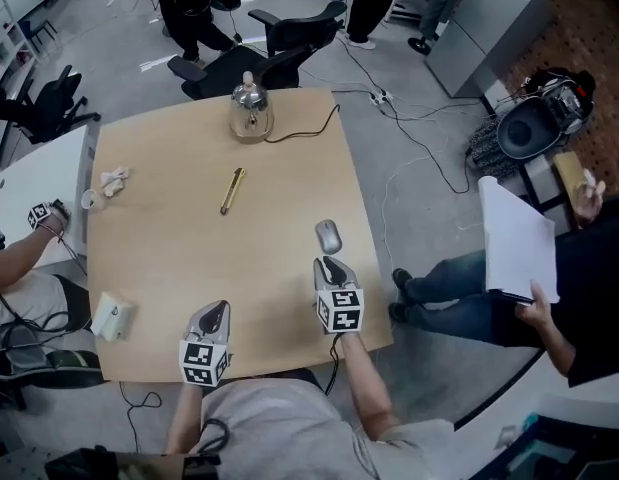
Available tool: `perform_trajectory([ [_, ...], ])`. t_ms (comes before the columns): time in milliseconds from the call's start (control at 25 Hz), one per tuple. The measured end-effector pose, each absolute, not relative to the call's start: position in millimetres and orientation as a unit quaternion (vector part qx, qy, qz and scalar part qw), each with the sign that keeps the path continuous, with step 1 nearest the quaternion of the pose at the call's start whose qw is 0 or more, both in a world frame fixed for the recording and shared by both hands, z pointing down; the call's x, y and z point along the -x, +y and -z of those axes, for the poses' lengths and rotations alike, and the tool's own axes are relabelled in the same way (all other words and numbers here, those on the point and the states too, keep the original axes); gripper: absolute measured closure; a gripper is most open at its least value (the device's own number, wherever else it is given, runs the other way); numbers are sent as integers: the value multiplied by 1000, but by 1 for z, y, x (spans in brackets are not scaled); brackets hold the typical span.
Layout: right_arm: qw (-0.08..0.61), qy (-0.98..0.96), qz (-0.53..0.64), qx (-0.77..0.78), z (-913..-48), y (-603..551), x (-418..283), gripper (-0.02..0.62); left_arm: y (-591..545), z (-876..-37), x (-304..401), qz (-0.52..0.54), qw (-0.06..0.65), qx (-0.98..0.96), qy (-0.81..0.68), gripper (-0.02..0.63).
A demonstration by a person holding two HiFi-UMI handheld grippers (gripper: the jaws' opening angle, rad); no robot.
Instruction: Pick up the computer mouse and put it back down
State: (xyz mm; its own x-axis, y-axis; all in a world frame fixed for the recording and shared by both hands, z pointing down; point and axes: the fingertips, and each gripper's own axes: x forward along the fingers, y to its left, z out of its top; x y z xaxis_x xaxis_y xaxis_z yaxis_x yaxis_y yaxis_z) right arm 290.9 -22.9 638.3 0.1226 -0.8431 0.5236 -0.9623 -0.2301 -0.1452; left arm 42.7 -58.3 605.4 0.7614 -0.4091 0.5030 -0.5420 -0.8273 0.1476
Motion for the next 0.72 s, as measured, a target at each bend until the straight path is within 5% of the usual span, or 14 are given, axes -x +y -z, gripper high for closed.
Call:
perform_trajectory([
  [360,93,-625,-226,-742,-601,10,-250,588,-50,-583,-37,-199,127,-938,-253,586],
  [720,63,-624,-201,-752,-570,50,-230,589,-35,-569,-31,-179,113,-945,-250,586],
])
